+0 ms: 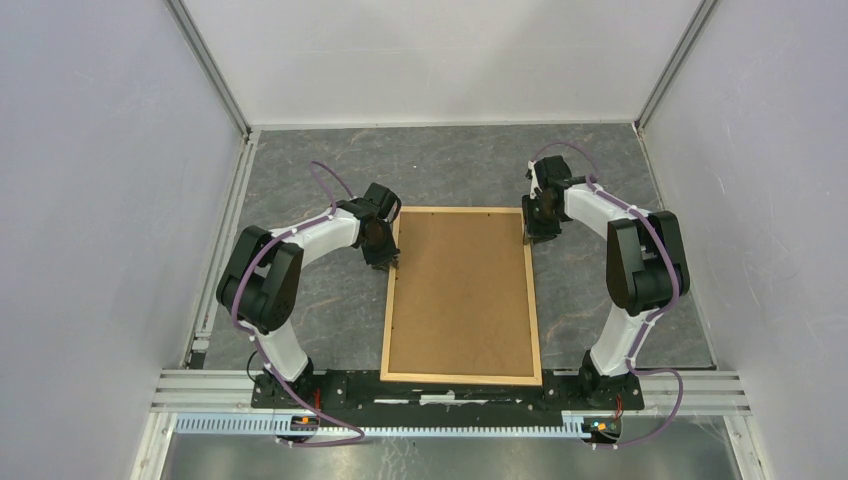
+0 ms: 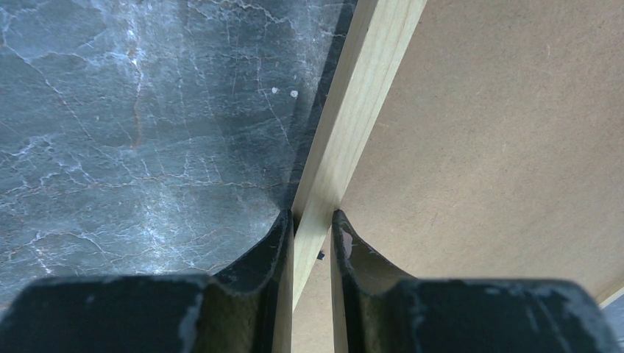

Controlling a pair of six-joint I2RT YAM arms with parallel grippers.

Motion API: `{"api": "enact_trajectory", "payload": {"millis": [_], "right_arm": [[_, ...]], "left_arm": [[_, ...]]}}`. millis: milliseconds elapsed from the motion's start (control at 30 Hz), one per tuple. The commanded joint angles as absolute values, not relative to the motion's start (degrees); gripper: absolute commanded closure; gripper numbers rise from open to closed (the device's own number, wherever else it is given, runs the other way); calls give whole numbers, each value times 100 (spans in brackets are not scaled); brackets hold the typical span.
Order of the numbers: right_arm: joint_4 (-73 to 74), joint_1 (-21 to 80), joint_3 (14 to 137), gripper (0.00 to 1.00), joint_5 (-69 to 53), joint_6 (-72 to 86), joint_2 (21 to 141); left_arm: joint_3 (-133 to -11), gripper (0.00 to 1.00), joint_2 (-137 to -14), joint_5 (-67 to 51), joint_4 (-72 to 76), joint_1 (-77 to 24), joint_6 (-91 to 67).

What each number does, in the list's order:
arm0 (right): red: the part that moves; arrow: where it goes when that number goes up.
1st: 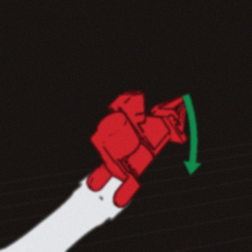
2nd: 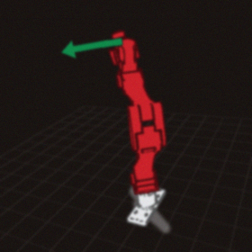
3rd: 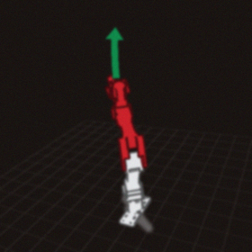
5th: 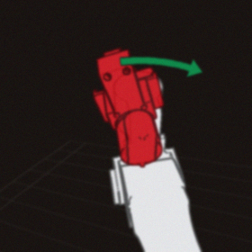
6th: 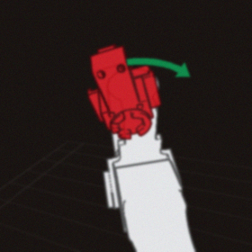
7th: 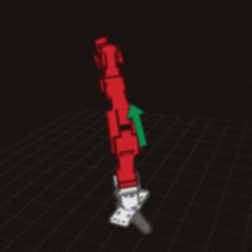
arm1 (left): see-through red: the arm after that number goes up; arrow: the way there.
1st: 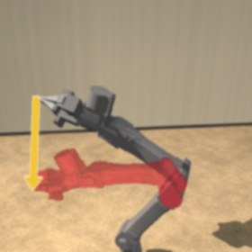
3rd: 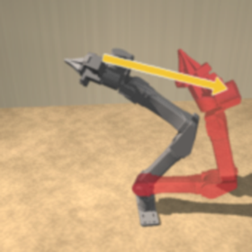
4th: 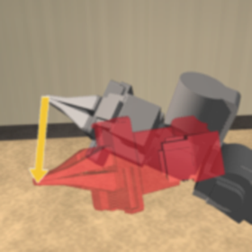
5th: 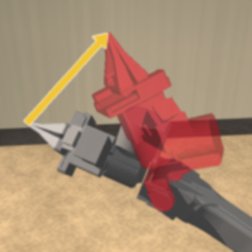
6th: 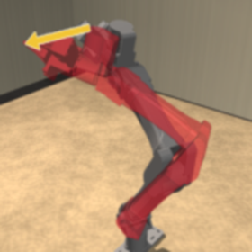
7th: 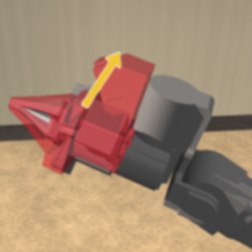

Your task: Put the photo into the frame

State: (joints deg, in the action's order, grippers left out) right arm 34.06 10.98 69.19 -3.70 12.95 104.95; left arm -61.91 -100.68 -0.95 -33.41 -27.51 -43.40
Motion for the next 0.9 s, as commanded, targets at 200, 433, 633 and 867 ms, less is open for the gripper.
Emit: {"api": "enact_trajectory", "payload": {"millis": [200, 433, 633, 867], "right_arm": [[3442, 1079, 6663, 68, 719, 1274, 10658], [3455, 1084, 6664, 68, 758, 1286, 10758], [3359, 1140, 6555, 67, 621, 1284, 10858], [3183, 1211, 6429, 65, 377, 1340, 10996]], "left_arm": [[-5977, 98, -10228, -24, -3535, -2822, -4347], [-5984, 98, -10222, -19, -3540, -2818, -4299], [-6105, 98, -10324, -47, -3621, -2861, -4140], [-6152, 98, -10389, -86, -3638, -2913, -4092]]}}
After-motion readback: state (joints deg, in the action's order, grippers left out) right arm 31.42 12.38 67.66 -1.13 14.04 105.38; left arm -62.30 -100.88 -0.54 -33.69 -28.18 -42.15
